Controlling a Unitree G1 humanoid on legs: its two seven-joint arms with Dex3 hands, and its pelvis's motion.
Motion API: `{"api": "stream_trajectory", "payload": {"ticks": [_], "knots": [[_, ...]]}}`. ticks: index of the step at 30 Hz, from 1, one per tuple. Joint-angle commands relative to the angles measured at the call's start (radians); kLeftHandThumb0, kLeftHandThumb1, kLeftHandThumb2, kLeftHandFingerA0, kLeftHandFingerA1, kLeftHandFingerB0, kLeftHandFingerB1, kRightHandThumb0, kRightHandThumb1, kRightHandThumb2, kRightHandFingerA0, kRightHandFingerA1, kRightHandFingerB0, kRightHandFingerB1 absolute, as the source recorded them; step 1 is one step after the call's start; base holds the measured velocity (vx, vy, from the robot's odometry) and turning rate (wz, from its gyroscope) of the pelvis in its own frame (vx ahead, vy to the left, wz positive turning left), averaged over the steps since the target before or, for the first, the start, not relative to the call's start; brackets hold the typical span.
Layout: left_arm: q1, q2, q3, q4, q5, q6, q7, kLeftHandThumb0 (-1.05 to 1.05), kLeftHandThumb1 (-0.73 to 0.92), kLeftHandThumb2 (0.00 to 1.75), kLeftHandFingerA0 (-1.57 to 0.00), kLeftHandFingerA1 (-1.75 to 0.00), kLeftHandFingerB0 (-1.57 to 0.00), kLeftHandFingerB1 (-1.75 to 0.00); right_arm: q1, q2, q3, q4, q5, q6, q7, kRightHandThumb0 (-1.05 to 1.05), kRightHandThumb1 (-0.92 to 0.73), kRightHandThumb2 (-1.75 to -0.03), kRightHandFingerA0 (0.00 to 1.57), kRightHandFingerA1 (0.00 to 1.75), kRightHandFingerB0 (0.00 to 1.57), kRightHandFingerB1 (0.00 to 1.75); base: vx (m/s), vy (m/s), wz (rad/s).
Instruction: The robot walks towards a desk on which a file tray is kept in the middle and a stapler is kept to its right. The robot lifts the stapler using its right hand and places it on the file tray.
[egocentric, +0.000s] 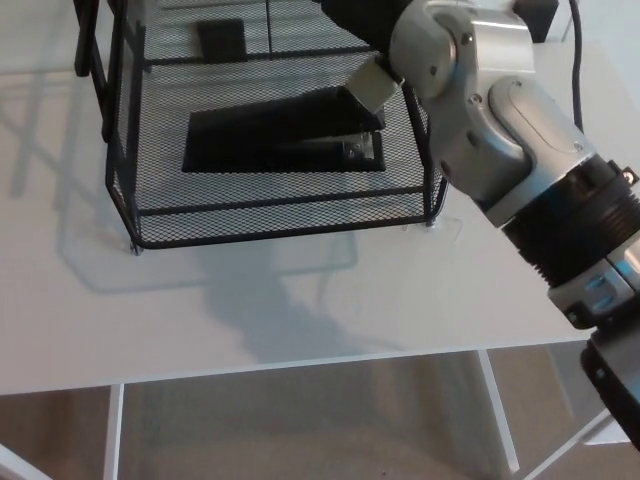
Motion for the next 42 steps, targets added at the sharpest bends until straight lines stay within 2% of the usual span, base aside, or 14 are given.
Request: {"api": "stream_trajectory", "payload": {"ticks": [1,9,19,21,24,25,26,27,28,30,31,37,38,42], "knots": [[0.006,0.010,-0.007,-0.001,0.021,-0.018,0.017,-0.60,0.69,0.62,-0.58,-0.46,-0.39,-0.37,-0.060,0.030,-0.007,-0.012,0.019,0.003,0.026,-0.98,-0.55,-0.89,0.00,0.11,0.00,0.05,0.00,0.000,0.00],[0.013,0.014,-0.002,0.006,0.016,-0.033,-0.002,-0.59,0.70,0.62,-0.58,-0.45,-0.37,-0.36,-0.217,-0.055,-0.107,0.011,0.066,0.000,0.084,-0.98,-0.61,-0.95,0.00,0.13,0.00,0.09,0.00,0.000,0.00],[0.049,0.003,0.021,-0.020,-0.002,-0.032,-0.001,-0.58,0.72,0.62,-0.59,-0.45,-0.41,-0.37,-0.206,-0.404,-0.350,-0.233,0.208,-0.072,0.238,-1.05,-0.71,-1.03,0.00,0.05,0.00,0.00,0.00,0.000,0.01],[0.052,-0.004,0.028,-0.029,-0.010,-0.031,-0.004,-0.58,0.73,0.62,-0.59,-0.45,-0.41,-0.37,-0.151,-0.464,-0.441,-0.330,0.262,-0.057,0.251,-0.80,-0.77,-0.65,0.00,0.01,0.00,0.18,0.00,0.000,0.00],[0.057,0.000,0.027,-0.024,-0.007,-0.040,-0.011,-0.59,0.74,0.62,-0.57,-0.44,-0.39,-0.37,-0.036,-0.572,-0.563,-0.488,0.316,-0.035,0.307,-0.82,-0.80,-0.68,0.00,0.03,0.00,0.14,0.00,0.000,0.00],[0.051,0.004,0.034,-0.014,-0.012,-0.036,-0.014,-0.58,0.71,0.63,-0.56,-0.46,-0.38,-0.37,0.062,-0.636,-0.671,-0.601,0.324,0.015,0.324,-0.91,-0.66,-1.06,0.00,0.13,0.01,0.19,0.00,0.000,0.00],[0.050,0.005,0.034,-0.013,-0.013,-0.036,-0.014,-0.58,0.71,0.63,-0.56,-0.46,-0.38,-0.37,0.076,-0.644,-0.683,-0.617,0.328,0.022,0.325,-0.91,-0.66,-1.06,0.00,0.13,0.01,0.19,0.00,0.000,0.00],[0.055,0.010,0.036,-0.021,-0.013,-0.031,-0.007,-0.58,0.70,0.62,-0.57,-0.45,-0.39,-0.37,0.168,-0.668,-0.833,-0.668,0.388,0.046,0.351,-0.79,-0.59,-0.97,0.01,0.25,0.06,0.22,0.00,0.000,0.00],[0.060,0.013,0.038,-0.030,-0.016,-0.030,-0.008,-0.59,0.70,0.62,-0.56,-0.46,-0.40,-0.38,0.218,-0.673,-0.914,-0.684,0.419,0.041,0.358,-0.66,-0.76,-0.63,0.31,0.93,0.05,0.25,0.00,0.000,0.00],[0.057,0.012,0.051,-0.027,-0.029,-0.029,-0.010,-0.59,0.70,0.62,-0.54,-0.45,-0.39,-0.38,0.332,-0.710,-1.039,-0.694,0.406,0.015,0.357,-0.77,-0.78,-0.63,0.05,0.55,0.05,0.28,0.00,0.000,0.00],[0.053,0.011,0.053,-0.024,-0.031,-0.025,-0.007,-0.58,0.69,0.62,-0.55,-0.45,-0.40,-0.38,0.376,-0.712,-1.116,-0.698,0.415,0.041,0.367,-0.80,-0.58,-0.98,0.01,0.33,0.06,0.26,0.00,0.000,0.00],[0.034,0.007,0.049,-0.009,-0.028,-0.027,-0.007,-0.59,0.73,0.62,-0.57,-0.44,-0.40,-0.37,0.639,-0.721,-1.453,-0.711,0.400,0.076,0.420,-0.71,-0.59,-0.98,0.02,0.33,0.05,0.26,0.00,0.000,0.00],[0.031,0.007,0.048,-0.006,-0.026,-0.025,-0.002,-0.59,0.73,0.62,-0.57,-0.44,-0.40,-0.37,0.689,-0.721,-1.494,-0.689,0.390,0.044,0.406,-0.73,-0.62,-0.97,0.26,0.55,0.05,0.26,0.00,0.000,0.00],[0.035,0.012,0.046,-0.013,-0.021,-0.024,0.017,-0.62,0.70,0.65,-0.58,-0.46,-0.40,-0.39,0.948,-0.635,-1.635,-0.499,0.397,-0.183,0.210,-0.79,-0.74,-0.64,0.10,0.49,0.06,0.23,0.00,0.000,0.00]]}}
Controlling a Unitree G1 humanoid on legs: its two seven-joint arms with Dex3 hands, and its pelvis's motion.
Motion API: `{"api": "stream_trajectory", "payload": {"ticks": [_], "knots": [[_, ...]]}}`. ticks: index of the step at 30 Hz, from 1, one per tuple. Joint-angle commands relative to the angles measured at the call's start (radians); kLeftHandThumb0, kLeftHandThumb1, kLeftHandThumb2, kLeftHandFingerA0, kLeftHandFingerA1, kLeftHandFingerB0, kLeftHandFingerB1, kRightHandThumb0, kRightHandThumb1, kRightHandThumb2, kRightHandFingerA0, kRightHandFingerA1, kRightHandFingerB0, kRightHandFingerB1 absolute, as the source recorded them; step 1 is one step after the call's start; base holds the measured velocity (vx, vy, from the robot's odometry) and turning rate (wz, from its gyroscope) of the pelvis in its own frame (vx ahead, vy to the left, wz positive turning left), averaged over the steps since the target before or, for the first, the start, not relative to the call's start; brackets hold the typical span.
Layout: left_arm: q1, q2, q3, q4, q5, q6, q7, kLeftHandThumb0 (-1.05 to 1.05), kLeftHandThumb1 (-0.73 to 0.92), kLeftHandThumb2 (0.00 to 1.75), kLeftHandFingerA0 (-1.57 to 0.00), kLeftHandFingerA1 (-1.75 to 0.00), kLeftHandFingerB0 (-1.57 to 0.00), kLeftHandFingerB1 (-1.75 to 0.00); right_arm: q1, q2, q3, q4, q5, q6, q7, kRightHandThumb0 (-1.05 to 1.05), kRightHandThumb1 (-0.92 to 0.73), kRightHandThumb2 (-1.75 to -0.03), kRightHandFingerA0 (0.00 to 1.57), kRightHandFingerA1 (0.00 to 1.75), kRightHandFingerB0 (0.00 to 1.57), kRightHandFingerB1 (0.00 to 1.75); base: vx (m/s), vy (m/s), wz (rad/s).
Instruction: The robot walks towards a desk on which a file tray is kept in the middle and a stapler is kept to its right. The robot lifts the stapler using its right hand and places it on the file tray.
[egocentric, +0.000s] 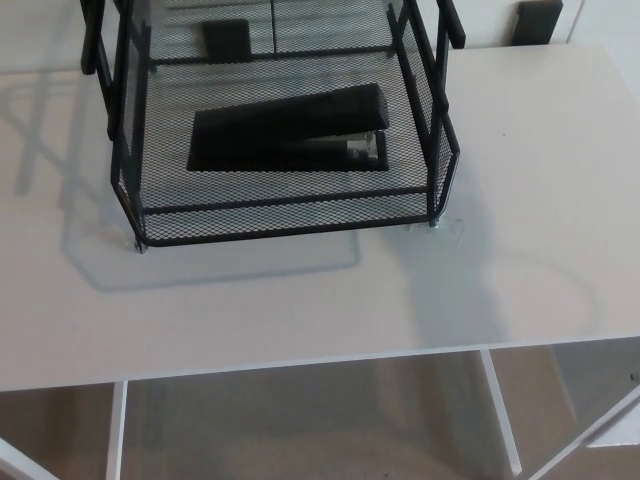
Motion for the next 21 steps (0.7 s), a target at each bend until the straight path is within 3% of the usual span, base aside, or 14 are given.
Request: {"api": "stream_trajectory", "payload": {"ticks": [1,2,4,5,8,10,11,12,14,15,17,19,20,21], "knots": [[0.002,0.029,0.032,0.009,-0.014,-0.022,0.016,-0.61,0.70,0.65,-0.58,-0.46,-0.39,-0.39,0.668,0.025,-0.682,0.114,0.147,-0.206,-0.083,-0.74,-0.77,-0.64,0.40,0.73,0.04,0.22,0.00,0.000,0.00],[0.003,0.026,0.039,0.020,-0.020,-0.028,0.015,-0.59,0.75,0.62,-0.59,-0.44,-0.40,-0.37,0.708,0.039,-0.657,0.125,0.120,-0.184,-0.109,-0.86,-0.62,-0.93,0.85,1.22,0.07,0.21,0.00,0.000,0.00],[0.004,0.022,0.049,0.022,-0.031,-0.025,0.014,-0.59,0.74,0.62,-0.58,-0.44,-0.41,-0.37,0.795,0.067,-0.632,0.233,0.119,-0.271,-0.200,-0.80,-0.57,-1.01,0.10,0.63,0.00,0.25,0.00,0.000,0.00],[0.008,0.018,0.052,0.014,-0.035,-0.022,0.022,-0.50,0.54,0.99,-0.60,-0.65,-0.28,-0.51,0.871,0.103,-0.586,0.287,0.082,-0.336,-0.301,-0.90,-0.64,-1.04,0.03,0.20,0.13,0.18,0.00,0.000,0.00],[0.004,0.019,0.043,0.016,-0.024,-0.014,0.032,-0.61,0.69,0.64,-0.62,-0.46,-0.41,-0.38,0.926,0.154,-0.548,0.374,0.079,-0.379,-0.412,-0.96,-0.67,-1.04,0.01,0.16,0.10,0.09,0.00,0.000,0.00],[0.005,0.018,0.052,0.011,-0.033,-0.007,0.029,-0.59,0.69,0.63,-0.61,-0.45,-0.40,-0.38,0.903,0.236,-0.621,0.455,0.184,-0.389,-0.450,-0.81,-0.54,-0.98,0.03,0.30,0.00,0.21,0.00,0.000,0.00],[0.006,0.020,0.053,0.009,-0.033,-0.009,0.027,-0.57,0.74,0.62,-0.61,-0.44,-0.40,-0.37,0.896,0.257,-0.640,0.481,0.213,-0.394,-0.462,-0.83,-0.68,-0.60,0.27,1.07,0.04,0.26,0.00,0.000,0.00],[0.007,0.025,0.056,0.007,-0.036,-0.012,0.018,-0.59,0.70,0.63,-0.57,-0.45,-0.38,-0.38,0.894,0.274,-0.654,0.549,0.242,-0.390,-0.477,-0.85,-0.54,-0.97,0.13,0.60,0.06,0.19,0.00,0.000,0.00],[0.004,0.026,0.059,0.006,-0.038,-0.012,0.009,-0.59,0.70,0.63,-0.57,-0.45,-0.38,-0.38,0.899,0.277,-0.656,0.606,0.254,-0.372,-0.486,-0.85,-0.54,-0.97,0.13,0.60,0.06,0.19,0.00,0.000,0.00],[0.004,0.026,0.058,0.003,-0.037,-0.010,0.008,-0.57,0.72,0.63,-0.56,-0.45,-0.37,-0.37,0.924,0.309,-0.651,0.596,0.247,-0.307,-0.480,-0.92,-0.55,-0.94,0.82,1.23,0.05,0.23,0.00,0.000,0.00],[0.005,0.024,0.062,0.019,-0.038,-0.014,0.004,-0.58,0.72,0.62,-0.55,-0.44,-0.36,-0.37,0.958,0.368,-0.676,0.486,0.249,-0.116,-0.412,-0.88,-0.69,-0.61,1.04,1.20,0.00,0.28,0.00,0.000,0.00],[0.008,0.031,0.065,0.024,-0.035,-0.018,0.004,-0.58,0.72,0.63,-0.54,-0.44,-0.37,-0.37,1.001,0.385,-0.624,0.463,0.206,-0.097,-0.400,-0.91,-0.74,-0.62,1.07,1.05,0.01,0.27,0.00,0.000,0.00],[0.011,0.036,0.064,0.024,-0.030,-0.020,0.008,-0.60,0.71,0.63,-0.54,-0.44,-0.38,-0.37,1.010,0.409,-0.635,0.449,0.215,-0.063,-0.396,-0.84,-0.51,-0.91,1.02,0.90,0.04,0.30,0.00,0.000,0.00],[0.022,0.038,0.067,0.015,-0.030,-0.017,0.011,-0.58,0.71,0.63,-0.55,-0.44,-0.38,-0.37,1.031,0.415,-0.600,0.446,0.185,-0.019,-0.388,-0.85,-0.52,-0.90,0.79,0.99,0.04,0.35,0.00,0.000,0.00]]}}
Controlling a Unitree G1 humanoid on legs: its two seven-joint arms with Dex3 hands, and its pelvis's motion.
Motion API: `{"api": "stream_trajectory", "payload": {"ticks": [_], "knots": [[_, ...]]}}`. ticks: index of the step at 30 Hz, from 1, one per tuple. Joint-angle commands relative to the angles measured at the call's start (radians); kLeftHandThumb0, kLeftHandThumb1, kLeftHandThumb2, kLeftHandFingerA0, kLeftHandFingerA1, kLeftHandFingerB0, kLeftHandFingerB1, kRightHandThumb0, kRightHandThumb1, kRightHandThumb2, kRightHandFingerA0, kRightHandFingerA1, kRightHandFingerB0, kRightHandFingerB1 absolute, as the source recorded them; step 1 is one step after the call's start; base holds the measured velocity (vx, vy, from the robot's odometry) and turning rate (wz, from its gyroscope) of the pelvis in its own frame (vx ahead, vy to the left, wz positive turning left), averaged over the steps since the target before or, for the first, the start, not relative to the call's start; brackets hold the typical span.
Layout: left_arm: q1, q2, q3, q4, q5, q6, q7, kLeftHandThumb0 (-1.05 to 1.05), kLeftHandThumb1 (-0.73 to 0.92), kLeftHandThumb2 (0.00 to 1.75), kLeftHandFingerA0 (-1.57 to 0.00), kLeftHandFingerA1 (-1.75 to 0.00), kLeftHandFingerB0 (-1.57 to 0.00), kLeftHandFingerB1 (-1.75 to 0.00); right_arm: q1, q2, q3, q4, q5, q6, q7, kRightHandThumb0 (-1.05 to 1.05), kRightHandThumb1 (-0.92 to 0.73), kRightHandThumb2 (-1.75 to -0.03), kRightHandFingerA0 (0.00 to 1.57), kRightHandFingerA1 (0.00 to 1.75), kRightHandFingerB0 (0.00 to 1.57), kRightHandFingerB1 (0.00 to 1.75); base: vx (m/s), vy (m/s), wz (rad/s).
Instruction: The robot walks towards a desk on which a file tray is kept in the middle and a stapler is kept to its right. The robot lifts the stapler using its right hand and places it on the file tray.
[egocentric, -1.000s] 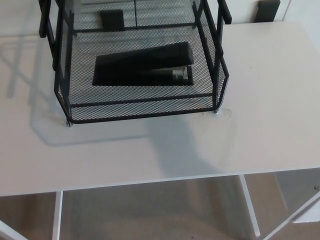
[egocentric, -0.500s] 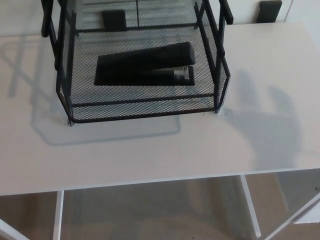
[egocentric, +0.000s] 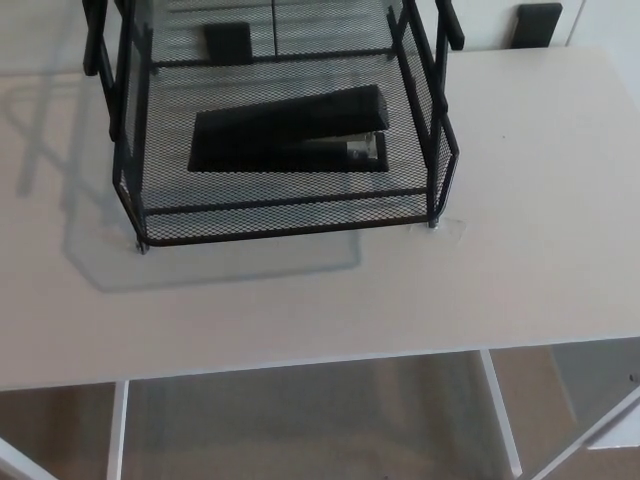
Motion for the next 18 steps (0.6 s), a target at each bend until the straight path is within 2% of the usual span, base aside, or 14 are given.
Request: {"api": "stream_trajectory", "payload": {"ticks": [1,2,3,4,7,9,11,12,13,14,15,16,17,18], "knots": [[0.025,0.038,0.042,0.008,-0.024,-0.013,0.011,-0.56,0.71,0.62,-0.56,-0.44,-0.39,-0.37,0.221,0.173,-0.070,0.073,0.079,0.097,-0.205,-0.82,-0.51,-0.89,0.90,0.91,0.04,0.36,0.00,0.000,0.00],[0.024,0.036,0.050,0.009,-0.031,-0.009,0.010,-0.56,0.71,0.62,-0.57,-0.45,-0.39,-0.38,0.228,0.185,-0.074,0.054,0.094,0.104,-0.197,-0.79,-0.48,-0.85,0.52,0.73,0.06,0.40,0.00,0.000,0.00],[0.024,0.034,0.054,0.007,-0.033,-0.009,0.008,-0.56,0.71,0.62,-0.57,-0.45,-0.39,-0.38,0.222,0.199,-0.091,0.034,0.121,0.118,-0.201,-0.79,-0.48,-0.85,0.52,0.73,0.06,0.40,0.00,0.000,0.00],[0.029,0.031,0.063,0.000,-0.038,-0.008,0.006,-0.52,0.72,0.62,-0.56,-0.45,-0.37,-0.38,0.213,0.201,-0.105,0.039,0.151,0.127,-0.195,-0.70,-0.45,-0.84,0.17,0.49,0.03,0.38,0.00,0.000,0.00],[0.041,0.025,0.081,-0.001,-0.043,-0.012,-0.003,-0.53,0.72,0.62,-0.58,-0.45,-0.37,-0.38,0.194,0.213,-0.170,0.059,0.250,0.156,-0.176,-0.66,-0.43,-0.77,0.16,0.45,0.08,0.43,0.00,0.000,0.00],[0.045,0.026,0.078,-0.010,-0.035,-0.008,-0.002,-0.55,0.71,0.62,-0.57,-0.44,-0.37,-0.37,0.165,0.215,-0.199,0.073,0.279,0.198,-0.197,-0.61,-0.41,-0.74,0.24,0.50,0.11,0.44,0.00,0.000,0.00],[0.041,0.024,0.080,-0.006,-0.033,-0.006,0.003,-0.55,0.70,0.62,-0.59,-0.45,-0.37,-0.37,0.179,0.206,-0.162,0.097,0.273,0.144,-0.174,-0.60,-0.46,-0.74,0.11,0.46,0.10,0.42,0.00,0.000,0.00],[0.048,0.023,0.085,-0.009,-0.038,-0.011,-0.002,-0.56,0.70,0.62,-0.58,-0.45,-0.36,-0.37,0.192,0.194,-0.144,0.128,0.281,0.110,-0.141,-0.35,-0.42,-0.96,0.00,0.51,0.00,0.49,0.00,0.000,0.00],[0.046,0.022,0.093,-0.006,-0.044,-0.008,-0.008,-0.54,0.70,0.61,-0.58,-0.45,-0.36,-0.37,0.189,0.182,-0.146,0.161,0.302,0.090,-0.131,-0.35,-0.40,-0.95,0.00,0.51,0.00,0.49,0.00,0.000,0.00],[0.039,0.022,0.093,0.009,-0.041,-0.009,-0.005,-0.53,0.71,0.62,-0.57,-0.45,-0.37,-0.37,0.195,0.183,-0.141,0.149,0.309,0.104,-0.130,-0.36,-0.37,-0.93,0.00,0.52,0.00,0.49,0.00,0.000,0.00],[0.041,0.022,0.093,0.009,-0.039,-0.015,-0.011,-0.53,0.71,0.61,-0.57,-0.45,-0.37,-0.37,0.202,0.181,-0.128,0.148,0.307,0.093,-0.132,-0.64,-0.44,-0.74,0.04,0.41,0.06,0.40,0.00,0.000,0.00],[0.041,0.022,0.094,0.009,-0.038,-0.016,-0.012,-0.53,0.71,0.61,-0.57,-0.45,-0.37,-0.37,0.204,0.180,-0.123,0.149,0.311,0.091,-0.134,-0.64,-0.44,-0.74,0.04,0.41,0.06,0.40,0.00,0.000,0.00],[0.038,0.023,0.097,0.010,-0.038,-0.014,-0.012,-0.54,0.71,0.61,-0.58,-0.45,-0.36,-0.37,0.205,0.183,-0.117,0.138,0.315,0.095,-0.147,-0.36,-0.34,-0.92,0.00,0.52,0.00,0.49,0.00,0.000,0.00],[0.036,0.023,0.100,0.007,-0.038,-0.008,-0.012,-0.55,0.70,0.61,-0.56,-0.44,-0.35,-0.36,0.200,0.200,-0.121,0.098,0.330,0.118,-0.173,-0.66,-0.43,-0.76,0.10,0.49,0.08,0.42,0.00,0.000,0.00]]}}
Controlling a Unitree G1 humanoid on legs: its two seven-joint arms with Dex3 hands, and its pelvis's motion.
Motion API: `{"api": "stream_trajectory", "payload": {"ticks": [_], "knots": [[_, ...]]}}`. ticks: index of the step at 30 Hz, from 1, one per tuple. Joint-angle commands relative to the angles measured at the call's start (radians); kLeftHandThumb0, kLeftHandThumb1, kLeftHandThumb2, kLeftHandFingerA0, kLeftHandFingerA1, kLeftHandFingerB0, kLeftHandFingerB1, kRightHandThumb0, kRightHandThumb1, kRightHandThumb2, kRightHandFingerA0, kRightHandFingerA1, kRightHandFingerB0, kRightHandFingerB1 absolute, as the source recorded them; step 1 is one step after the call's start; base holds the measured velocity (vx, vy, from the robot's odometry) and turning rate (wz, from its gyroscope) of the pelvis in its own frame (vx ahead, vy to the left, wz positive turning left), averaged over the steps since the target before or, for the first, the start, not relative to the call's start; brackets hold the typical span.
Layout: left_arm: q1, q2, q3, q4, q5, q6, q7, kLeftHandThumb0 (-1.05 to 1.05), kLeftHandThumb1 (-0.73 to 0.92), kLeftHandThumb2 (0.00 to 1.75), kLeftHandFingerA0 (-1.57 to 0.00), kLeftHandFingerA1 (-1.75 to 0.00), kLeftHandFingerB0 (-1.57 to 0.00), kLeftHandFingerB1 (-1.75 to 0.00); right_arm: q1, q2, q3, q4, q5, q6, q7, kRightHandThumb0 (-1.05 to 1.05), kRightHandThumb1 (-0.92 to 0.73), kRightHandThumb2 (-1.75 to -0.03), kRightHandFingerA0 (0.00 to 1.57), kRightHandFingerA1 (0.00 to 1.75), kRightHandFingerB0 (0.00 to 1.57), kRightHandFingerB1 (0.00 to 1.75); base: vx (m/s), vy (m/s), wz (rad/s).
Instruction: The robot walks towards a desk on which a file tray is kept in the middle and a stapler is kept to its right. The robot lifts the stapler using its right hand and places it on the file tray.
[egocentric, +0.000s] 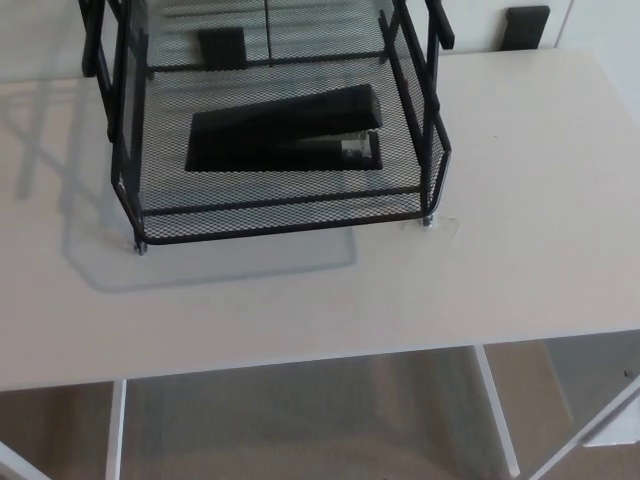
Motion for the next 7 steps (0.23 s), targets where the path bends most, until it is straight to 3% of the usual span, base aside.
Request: {"api": "stream_trajectory", "payload": {"ticks": [1,2,3,6,7], "knots": [[-0.004,0.022,0.024,-0.002,-0.025,-0.003,-0.013,-0.53,0.71,0.61,-0.55,-0.44,-0.35,-0.36,0.002,0.001,0.003,-0.026,0.155,0.021,-0.040,-0.38,-0.32,-0.92,0.00,0.52,0.00,0.50,0.00,0.000,0.00],[-0.004,0.023,0.021,-0.004,-0.020,-0.002,-0.009,-0.54,0.71,0.61,-0.56,-0.44,-0.36,-0.37,0.001,-0.012,0.010,-0.010,0.159,0.023,-0.037,-0.37,-0.32,-0.92,0.00,0.51,0.00,0.50,0.00,0.000,0.00],[-0.004,0.023,0.020,-0.004,-0.017,-0.001,-0.006,-0.54,0.71,0.62,-0.57,-0.44,-0.36,-0.37,0.002,-0.019,0.017,-0.006,0.163,0.029,-0.039,-0.67,-0.42,-0.78,0.12,0.46,0.05,0.40,0.00,0.000,0.00],[0.003,0.022,0.013,-0.004,-0.007,-0.014,-0.003,-0.54,0.72,0.62,-0.57,-0.44,-0.37,-0.37,0.015,-0.032,0.057,-0.006,0.165,0.018,-0.050,-0.68,-0.42,-0.79,0.11,0.48,0.05,0.40,0.00,0.000,0.00],[0.006,0.022,0.014,-0.011,-0.008,-0.011,0.000,-0.54,0.72,0.62,-0.59,-0.45,-0.38,-0.37,0.023,-0.033,0.065,-0.009,0.178,0.014,-0.045,-0.37,-0.32,-0.92,0.00,0.50,0.01,0.50,0.00,0.000,0.00]]}}
